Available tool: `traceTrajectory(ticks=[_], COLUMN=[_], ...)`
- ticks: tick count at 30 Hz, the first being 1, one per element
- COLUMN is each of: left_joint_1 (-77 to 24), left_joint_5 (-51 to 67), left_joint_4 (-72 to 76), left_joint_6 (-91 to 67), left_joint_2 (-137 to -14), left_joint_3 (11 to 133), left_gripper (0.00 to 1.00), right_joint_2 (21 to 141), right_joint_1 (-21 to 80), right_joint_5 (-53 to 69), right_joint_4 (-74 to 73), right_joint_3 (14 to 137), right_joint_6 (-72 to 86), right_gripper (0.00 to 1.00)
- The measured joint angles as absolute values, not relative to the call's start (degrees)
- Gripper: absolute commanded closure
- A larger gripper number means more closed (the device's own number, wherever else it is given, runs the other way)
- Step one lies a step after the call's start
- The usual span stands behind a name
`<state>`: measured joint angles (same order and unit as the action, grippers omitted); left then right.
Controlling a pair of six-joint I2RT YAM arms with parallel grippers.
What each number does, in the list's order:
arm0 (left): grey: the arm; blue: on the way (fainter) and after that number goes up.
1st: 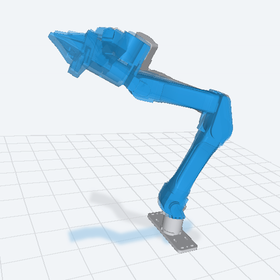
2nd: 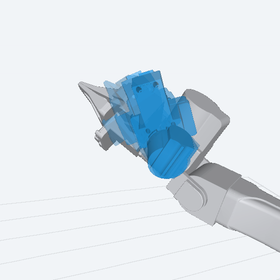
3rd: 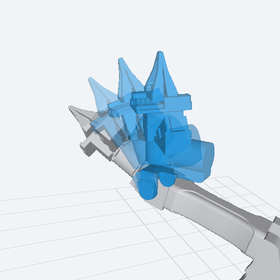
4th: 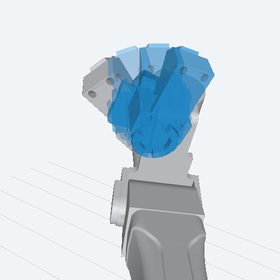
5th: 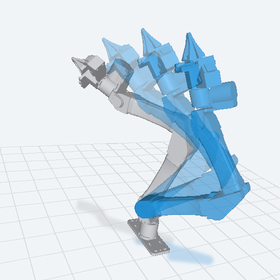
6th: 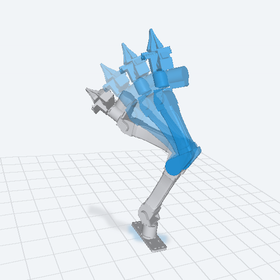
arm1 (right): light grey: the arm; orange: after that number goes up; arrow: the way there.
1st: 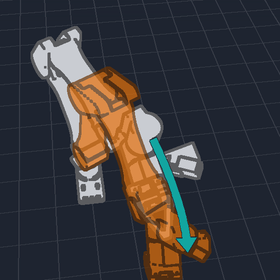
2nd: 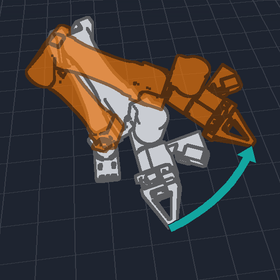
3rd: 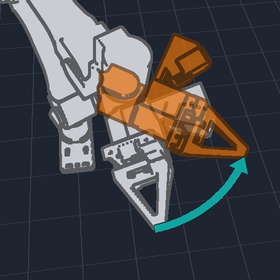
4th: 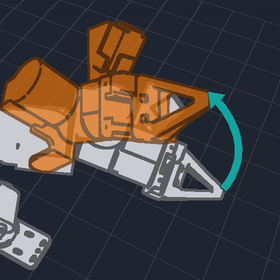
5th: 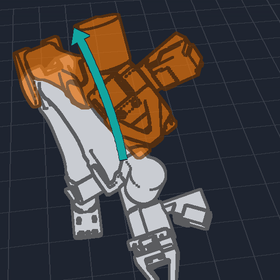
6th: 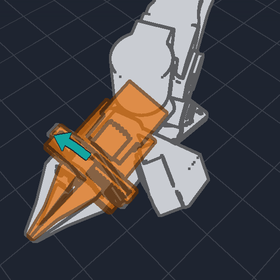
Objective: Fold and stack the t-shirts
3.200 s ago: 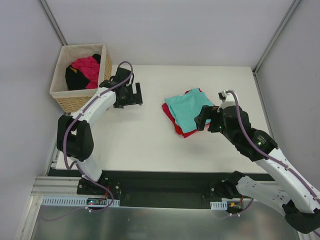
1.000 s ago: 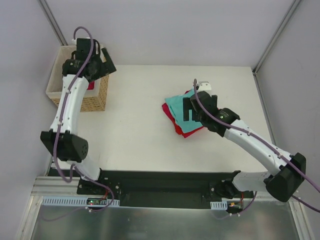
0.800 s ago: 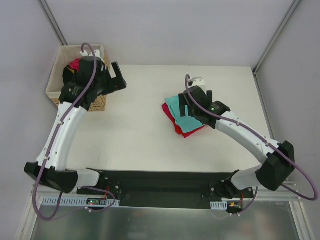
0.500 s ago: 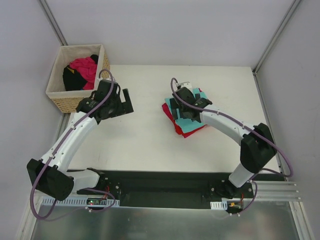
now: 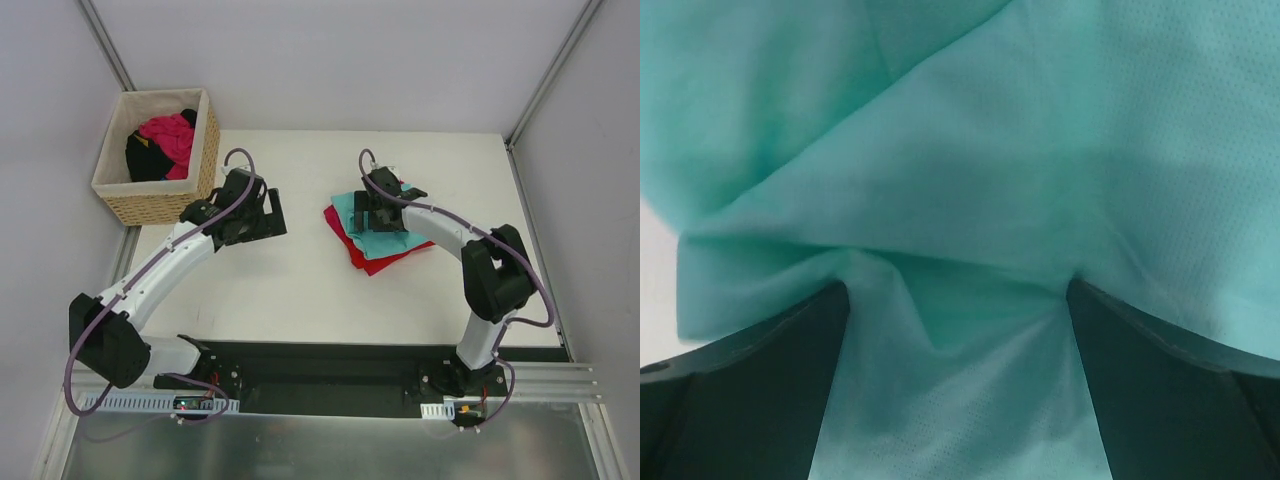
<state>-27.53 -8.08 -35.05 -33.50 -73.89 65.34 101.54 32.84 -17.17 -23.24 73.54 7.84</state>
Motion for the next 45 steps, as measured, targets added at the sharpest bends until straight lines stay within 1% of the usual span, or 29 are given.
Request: traceTrajectory(ticks=[11, 16, 28, 35, 41, 45], left_joint_1=[-28.47, -28.47, -28.47, -28.47, -28.47, -28.47], left_joint_5=[-9.13, -10.26, -10.72, -10.72, -10.74, -10.96], left_joint_4=[-33.78, -33.61, -33.43, -33.26, -33.26, -33.28], left_joint_6=[-33.67, -33.65, -33.65, -33.65, -33.67, -33.65], left_joint_2=[-77.71, -77.71, -77.76, -78.46, -78.76, -79.57], left_joint_3=[65.34, 65.41, 68.07, 68.77, 69.45, 70.7], left_gripper=[0.01, 0.01, 0.01, 0.01, 0.01, 0.01], right_joint_2=[107.66, 110.13, 115.55, 122.58, 131.83, 135.9], right_joint_1=[26.65, 22.79, 13.26, 5.93, 3.29, 1.83], right_joint_5=[-10.59, -7.86, -6.0, -3.55, -3.57, -2.42], right_joint_4=[-22.81, -24.27, -29.02, -34.04, -39.75, -41.5], right_joint_3=[76.25, 79.83, 88.31, 99.85, 115.04, 121.71], right_joint_6=[10.63, 12.47, 14.63, 15.7, 15.38, 15.42], right_gripper=[0.04, 0.04, 0.04, 0.04, 0.04, 0.04])
